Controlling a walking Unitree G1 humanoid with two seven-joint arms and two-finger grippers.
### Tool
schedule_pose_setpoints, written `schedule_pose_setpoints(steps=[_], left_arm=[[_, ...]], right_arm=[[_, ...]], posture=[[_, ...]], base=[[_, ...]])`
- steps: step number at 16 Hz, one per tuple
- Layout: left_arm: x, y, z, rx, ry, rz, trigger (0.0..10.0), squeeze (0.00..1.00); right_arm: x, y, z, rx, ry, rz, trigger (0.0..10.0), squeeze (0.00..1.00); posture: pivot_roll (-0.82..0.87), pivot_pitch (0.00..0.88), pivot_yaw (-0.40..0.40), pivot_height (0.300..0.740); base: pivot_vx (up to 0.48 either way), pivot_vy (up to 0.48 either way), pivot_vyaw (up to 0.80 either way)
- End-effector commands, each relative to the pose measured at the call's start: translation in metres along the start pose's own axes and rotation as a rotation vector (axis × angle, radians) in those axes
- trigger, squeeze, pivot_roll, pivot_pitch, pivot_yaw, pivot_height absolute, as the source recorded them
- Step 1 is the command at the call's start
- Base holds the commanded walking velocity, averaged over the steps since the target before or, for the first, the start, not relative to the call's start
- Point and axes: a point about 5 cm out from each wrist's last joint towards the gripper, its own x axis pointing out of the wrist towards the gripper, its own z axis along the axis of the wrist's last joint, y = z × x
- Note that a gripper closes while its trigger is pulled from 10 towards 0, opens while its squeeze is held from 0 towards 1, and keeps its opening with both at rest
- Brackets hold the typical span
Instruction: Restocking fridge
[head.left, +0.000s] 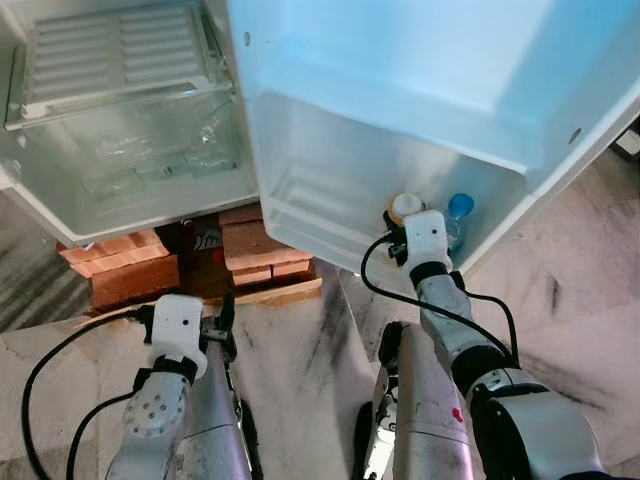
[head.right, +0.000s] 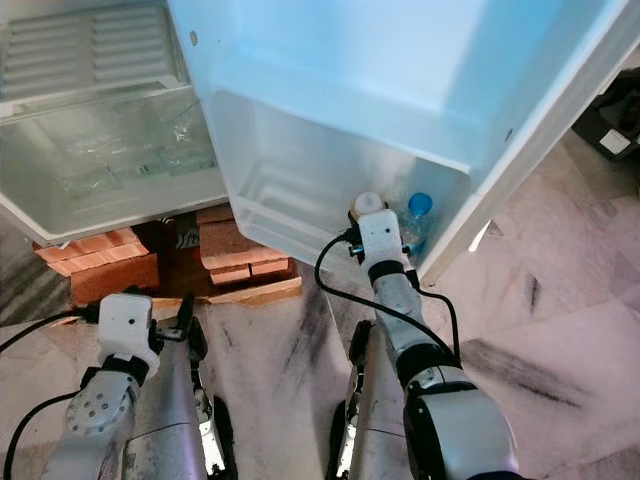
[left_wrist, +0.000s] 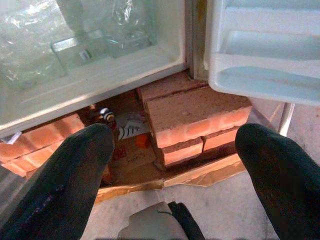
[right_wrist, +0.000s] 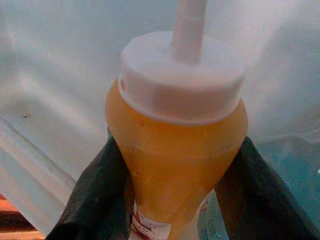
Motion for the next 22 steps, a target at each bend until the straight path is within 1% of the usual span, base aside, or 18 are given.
schedule_pose_setpoints(steps=[1, 2, 3, 4, 6, 8, 9, 11, 13, 15, 16, 17, 19, 21, 22], left_arm=[[-0.001, 0.000, -0.008, 0.006, 0.037, -0.009, 10.0, 0.00], [0.000, -0.001, -0.009, 0.006, 0.038, -0.010, 10.0, 0.00], [0.002, -0.002, -0.010, 0.005, 0.039, -0.011, 10.0, 0.00], [0.003, -0.002, -0.010, 0.004, 0.039, -0.011, 10.0, 0.00], [0.007, -0.002, -0.012, 0.004, 0.040, -0.010, 10.0, 0.00], [0.008, 0.000, -0.013, 0.007, 0.042, -0.010, 10.0, 0.00], [0.010, 0.001, -0.014, 0.010, 0.044, -0.012, 10.0, 0.00], [0.013, 0.002, -0.014, 0.012, 0.042, -0.014, 10.0, 0.00], [0.018, -0.002, -0.013, 0.009, 0.031, -0.024, 10.0, 0.00], [0.019, -0.005, -0.012, 0.007, 0.027, -0.031, 10.0, 0.00], [0.020, -0.007, -0.013, 0.007, 0.026, -0.035, 10.0, 0.00], [0.020, -0.008, -0.014, 0.005, 0.028, -0.036, 10.0, 0.00], [0.019, -0.009, -0.015, -0.004, 0.032, -0.037, 10.0, 0.00], [0.020, -0.010, -0.017, -0.004, 0.031, -0.041, 10.0, 0.00], [0.021, -0.009, -0.016, -0.003, 0.027, -0.042, 10.0, 0.00]], right_arm=[[-0.015, -0.011, -0.029, 0.036, 0.133, -0.051, 10.0, 1.00], [-0.014, -0.012, -0.026, 0.043, 0.121, -0.052, 10.0, 1.00], [-0.008, -0.015, -0.014, -0.003, 0.057, -0.051, 10.0, 1.00], [-0.006, -0.015, -0.011, -0.014, 0.041, -0.049, 10.0, 1.00], [0.001, -0.021, 0.007, -0.085, -0.056, -0.025, 10.0, 1.00], [0.004, -0.024, 0.015, -0.088, -0.102, -0.019, 10.0, 1.00], [0.004, -0.026, 0.019, -0.083, -0.135, -0.014, 10.0, 1.00], [0.002, -0.027, 0.022, -0.057, -0.165, -0.010, 10.0, 1.00], [-0.005, -0.028, 0.021, 0.008, -0.200, 0.001, 10.0, 1.00], [-0.011, -0.031, 0.022, 0.004, -0.237, 0.002, 10.0, 1.00], [-0.016, -0.030, 0.024, -0.032, -0.272, 0.012, 10.0, 1.00], [-0.020, -0.030, 0.025, -0.037, -0.288, 0.017, 10.0, 1.00], [-0.035, -0.023, 0.024, -0.041, -0.325, 0.029, 10.0, 1.00], [-0.052, -0.016, 0.018, -0.012, -0.307, 0.021, 10.0, 1.00], [-0.056, -0.014, 0.017, 0.006, -0.295, 0.008, 10.0, 1.00]], posture=[[0.16, 0.211, -0.055, 0.485], [0.16, 0.206, -0.055, 0.485], [0.16, 0.193, -0.059, 0.485], [0.16, 0.191, -0.060, 0.485], [0.15, 0.175, -0.059, 0.485], [0.15, 0.171, -0.058, 0.485], [0.14, 0.155, -0.055, 0.485], [0.14, 0.149, -0.053, 0.485], [0.12, 0.131, -0.050, 0.485], [0.11, 0.120, -0.049, 0.485], [0.11, 0.115, -0.048, 0.485], [0.11, 0.108, -0.048, 0.485], [0.11, 0.089, -0.052, 0.485], [0.10, 0.071, -0.051, 0.485], [0.10, 0.068, -0.050, 0.485]], base=[[0.000, 0.000, 0.00], [0.000, 0.000, 0.00], [0.000, 0.000, 0.00], [0.000, 0.000, 0.00], [0.000, 0.000, 0.00], [0.000, 0.000, 0.00], [0.000, 0.000, 0.00], [0.000, 0.000, 0.00], [0.000, 0.000, 0.00], [0.000, 0.000, 0.00], [0.000, 0.000, 0.00], [0.000, 0.000, 0.00], [0.000, 0.000, 0.00], [0.000, 0.000, 0.00], [0.000, 0.000, 0.00]])
